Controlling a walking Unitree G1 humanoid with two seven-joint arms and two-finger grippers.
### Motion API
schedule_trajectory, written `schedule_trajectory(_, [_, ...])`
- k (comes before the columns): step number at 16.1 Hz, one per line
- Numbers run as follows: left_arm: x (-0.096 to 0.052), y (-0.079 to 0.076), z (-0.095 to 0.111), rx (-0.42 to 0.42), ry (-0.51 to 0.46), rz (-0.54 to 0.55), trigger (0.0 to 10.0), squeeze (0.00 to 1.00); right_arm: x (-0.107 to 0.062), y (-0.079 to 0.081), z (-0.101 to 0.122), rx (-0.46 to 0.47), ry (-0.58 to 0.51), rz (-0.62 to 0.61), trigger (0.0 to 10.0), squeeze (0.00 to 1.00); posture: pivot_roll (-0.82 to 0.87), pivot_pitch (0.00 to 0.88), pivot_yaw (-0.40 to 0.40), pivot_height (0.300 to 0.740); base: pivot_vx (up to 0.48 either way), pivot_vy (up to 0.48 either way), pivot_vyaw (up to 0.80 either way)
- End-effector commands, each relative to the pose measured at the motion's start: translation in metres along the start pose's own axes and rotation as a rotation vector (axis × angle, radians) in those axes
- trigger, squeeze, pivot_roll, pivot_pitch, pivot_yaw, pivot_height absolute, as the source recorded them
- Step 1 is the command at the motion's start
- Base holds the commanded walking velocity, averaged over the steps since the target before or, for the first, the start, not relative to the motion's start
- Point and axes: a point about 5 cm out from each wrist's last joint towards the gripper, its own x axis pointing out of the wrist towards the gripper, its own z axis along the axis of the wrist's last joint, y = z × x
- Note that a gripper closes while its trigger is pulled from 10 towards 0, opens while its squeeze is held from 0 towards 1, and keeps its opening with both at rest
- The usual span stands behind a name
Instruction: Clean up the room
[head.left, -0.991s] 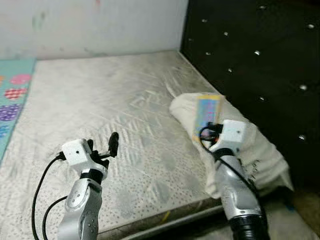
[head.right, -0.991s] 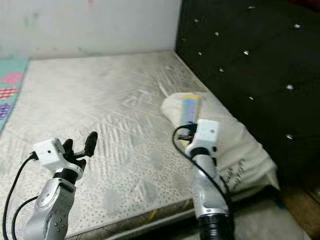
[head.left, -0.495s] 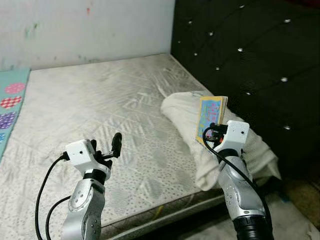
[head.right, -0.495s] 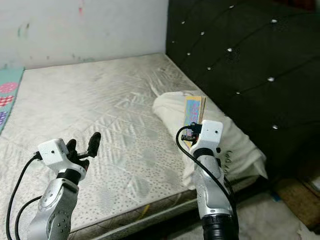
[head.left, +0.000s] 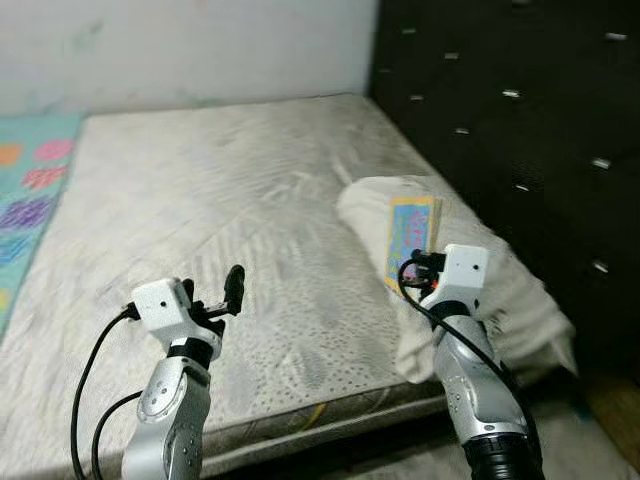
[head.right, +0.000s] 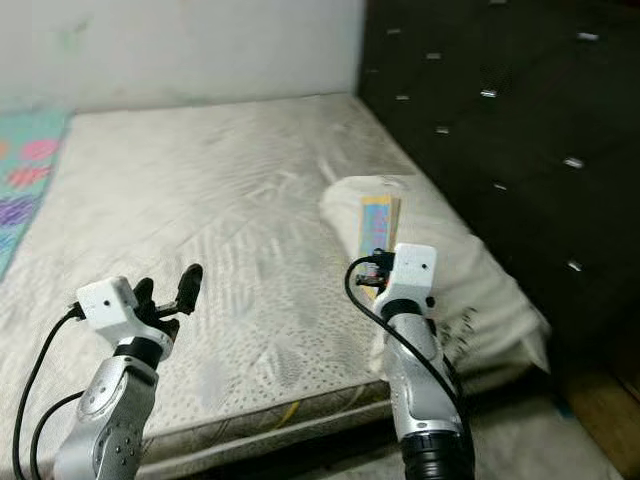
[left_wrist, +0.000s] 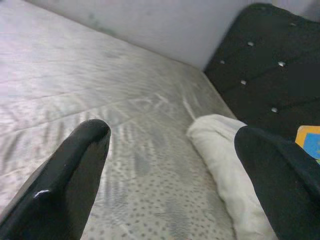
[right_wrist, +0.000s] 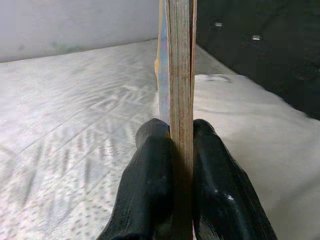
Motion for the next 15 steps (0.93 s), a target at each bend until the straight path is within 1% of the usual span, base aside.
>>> schedule_trajectory(1, [-0.001, -0.003, 0.0, 0.004, 0.0, -0.004, 10.0, 0.0, 0.002, 0.0, 0.008, -0.01, -0.03, 0.008, 10.0, 0.0, -0.07, 0.0, -0.019, 0.74, 0.0, 0.0, 0.66])
schedule_trajectory(5, [-0.001, -0.002, 0.0, 0.012, 0.003, 0.003, 10.0, 0.0, 0.001, 0.001, 0.006, -0.008, -0.015, 0.011, 10.0, 0.0, -0.07, 0.0, -0.017, 0.74, 0.0, 0.0, 0.0])
schedule_trajectory(9, [0.0, -0.001, 0.0, 0.024, 0.001, 0.018, 10.0, 0.0, 0.0, 0.008, 0.002, 0.019, 0.008, 0.057, 10.0, 0.0, -0.07, 0.0, -0.017, 0.74, 0.0, 0.0, 0.0])
schedule_trajectory(15, [-0.001, 0.001, 0.0, 0.032, 0.002, 0.027, 10.0, 0.0, -0.001, 0.015, 0.003, 0.018, -0.001, 0.1, 10.0, 0.0, -0.07, 0.0, -0.021, 0.74, 0.0, 0.0, 0.0])
